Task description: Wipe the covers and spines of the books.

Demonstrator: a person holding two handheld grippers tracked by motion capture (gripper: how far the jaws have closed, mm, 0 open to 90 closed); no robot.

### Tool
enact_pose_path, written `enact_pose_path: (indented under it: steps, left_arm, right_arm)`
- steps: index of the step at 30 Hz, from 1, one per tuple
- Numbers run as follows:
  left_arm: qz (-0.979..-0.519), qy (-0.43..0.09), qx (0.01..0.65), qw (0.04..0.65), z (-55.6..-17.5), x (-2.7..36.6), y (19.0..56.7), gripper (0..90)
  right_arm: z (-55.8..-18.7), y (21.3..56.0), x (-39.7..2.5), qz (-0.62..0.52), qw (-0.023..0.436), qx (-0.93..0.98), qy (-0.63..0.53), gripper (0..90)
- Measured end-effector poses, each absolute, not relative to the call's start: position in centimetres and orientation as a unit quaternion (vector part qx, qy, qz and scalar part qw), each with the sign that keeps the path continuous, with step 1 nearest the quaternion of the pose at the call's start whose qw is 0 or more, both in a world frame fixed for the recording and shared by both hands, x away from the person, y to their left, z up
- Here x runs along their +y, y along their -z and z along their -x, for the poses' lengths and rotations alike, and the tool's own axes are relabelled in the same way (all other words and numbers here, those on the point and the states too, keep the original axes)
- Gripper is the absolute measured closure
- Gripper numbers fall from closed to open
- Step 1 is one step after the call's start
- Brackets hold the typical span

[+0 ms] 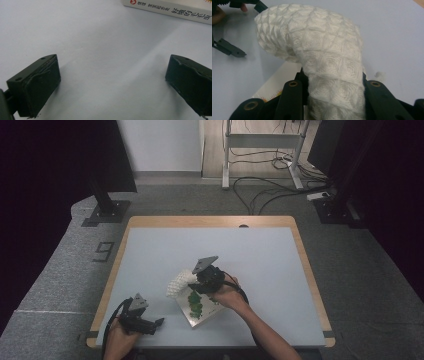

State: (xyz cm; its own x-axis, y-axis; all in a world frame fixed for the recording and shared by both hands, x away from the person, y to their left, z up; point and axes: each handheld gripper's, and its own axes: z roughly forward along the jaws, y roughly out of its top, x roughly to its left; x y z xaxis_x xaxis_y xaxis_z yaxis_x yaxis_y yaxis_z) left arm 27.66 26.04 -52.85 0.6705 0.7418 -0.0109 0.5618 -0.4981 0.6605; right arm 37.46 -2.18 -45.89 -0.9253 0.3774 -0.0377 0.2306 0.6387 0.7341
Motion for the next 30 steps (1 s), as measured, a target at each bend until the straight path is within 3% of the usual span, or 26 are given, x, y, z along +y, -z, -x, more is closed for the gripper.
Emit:
enact_pose_path:
  steps: [30]
  left_arm:
    - [-0.854, -0.139, 0.382, 0.325, -27.7, 26.0, 52.9, 0.0]
  right_arm:
    - [-37.8, 45.5, -10.7, -0.239, 0.125, 0.874, -0.403, 64.0]
